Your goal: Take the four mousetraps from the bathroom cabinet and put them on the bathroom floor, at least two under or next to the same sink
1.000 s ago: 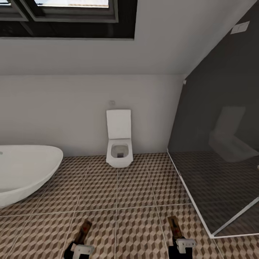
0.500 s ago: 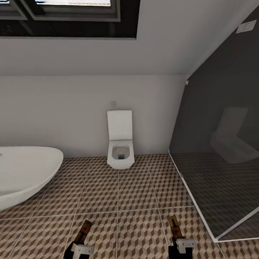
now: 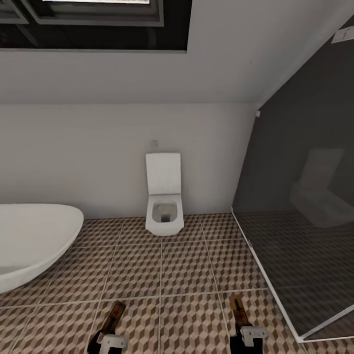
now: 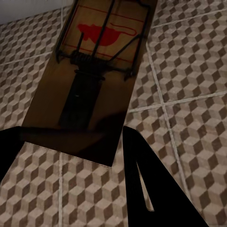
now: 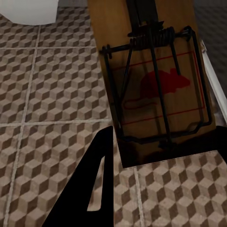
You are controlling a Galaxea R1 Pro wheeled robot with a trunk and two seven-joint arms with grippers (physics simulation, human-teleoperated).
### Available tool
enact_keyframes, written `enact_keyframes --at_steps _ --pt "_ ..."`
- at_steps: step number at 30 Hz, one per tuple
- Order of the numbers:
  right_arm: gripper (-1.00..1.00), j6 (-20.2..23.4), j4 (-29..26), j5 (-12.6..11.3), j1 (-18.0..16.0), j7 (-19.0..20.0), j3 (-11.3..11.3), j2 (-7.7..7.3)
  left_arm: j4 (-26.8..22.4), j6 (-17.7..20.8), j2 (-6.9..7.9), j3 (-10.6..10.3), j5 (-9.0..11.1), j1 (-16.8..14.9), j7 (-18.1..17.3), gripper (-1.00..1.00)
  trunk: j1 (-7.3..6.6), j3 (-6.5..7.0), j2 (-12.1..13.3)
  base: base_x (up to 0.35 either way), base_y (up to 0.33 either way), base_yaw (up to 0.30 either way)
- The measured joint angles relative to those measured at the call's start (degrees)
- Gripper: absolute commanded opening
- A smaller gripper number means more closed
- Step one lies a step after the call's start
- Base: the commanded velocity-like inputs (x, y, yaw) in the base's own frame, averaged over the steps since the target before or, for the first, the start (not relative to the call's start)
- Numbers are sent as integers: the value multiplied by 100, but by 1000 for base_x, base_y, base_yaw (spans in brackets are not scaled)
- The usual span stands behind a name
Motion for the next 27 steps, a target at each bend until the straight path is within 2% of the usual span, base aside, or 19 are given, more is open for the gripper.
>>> enact_keyframes --at_steps 9,20,27 --pt "-100 0 0 0 1 0 -1 0 0 0 0 0 0 0 0 -100 0 0 0 205 4 0" --pt "-100 2 -1 0 1 -1 -2 0 1 -1 0 0 0 0 0 -100 0 0 0 206 104 0" --pt "-100 -10 0 0 1 0 0 0 0 0 0 0 0 0 -2 -100 2 0 1 60 22 0"
